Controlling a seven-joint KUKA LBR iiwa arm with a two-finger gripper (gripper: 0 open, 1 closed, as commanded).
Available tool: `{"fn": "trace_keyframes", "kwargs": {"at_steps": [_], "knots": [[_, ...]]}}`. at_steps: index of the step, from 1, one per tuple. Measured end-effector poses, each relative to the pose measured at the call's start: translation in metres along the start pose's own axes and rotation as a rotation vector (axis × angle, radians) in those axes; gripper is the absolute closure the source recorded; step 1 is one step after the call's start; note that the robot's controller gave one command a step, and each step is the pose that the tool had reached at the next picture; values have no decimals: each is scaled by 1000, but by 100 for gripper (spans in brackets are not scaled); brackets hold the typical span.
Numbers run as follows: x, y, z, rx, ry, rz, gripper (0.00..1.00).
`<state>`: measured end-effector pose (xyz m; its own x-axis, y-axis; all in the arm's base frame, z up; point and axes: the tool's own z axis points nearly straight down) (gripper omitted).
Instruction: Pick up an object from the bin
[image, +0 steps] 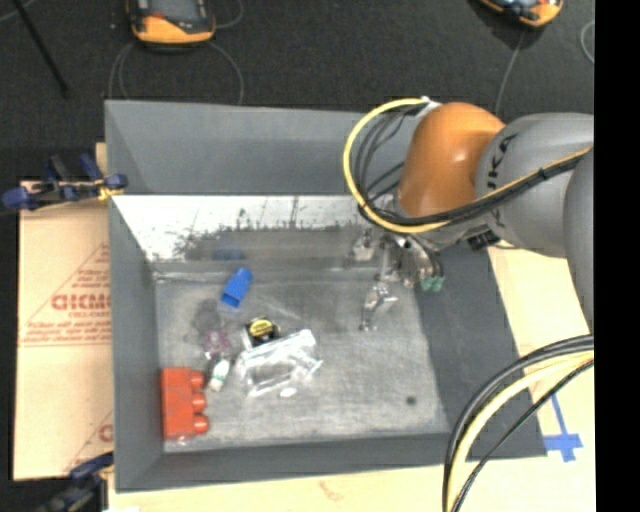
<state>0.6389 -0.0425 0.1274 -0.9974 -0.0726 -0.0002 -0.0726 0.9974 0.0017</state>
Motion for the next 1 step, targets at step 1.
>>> {"fn": "trace_keyframes", "kwargs": {"at_steps": [1], "knots": [[-14, 86, 22, 0, -5, -425, 0]]}}
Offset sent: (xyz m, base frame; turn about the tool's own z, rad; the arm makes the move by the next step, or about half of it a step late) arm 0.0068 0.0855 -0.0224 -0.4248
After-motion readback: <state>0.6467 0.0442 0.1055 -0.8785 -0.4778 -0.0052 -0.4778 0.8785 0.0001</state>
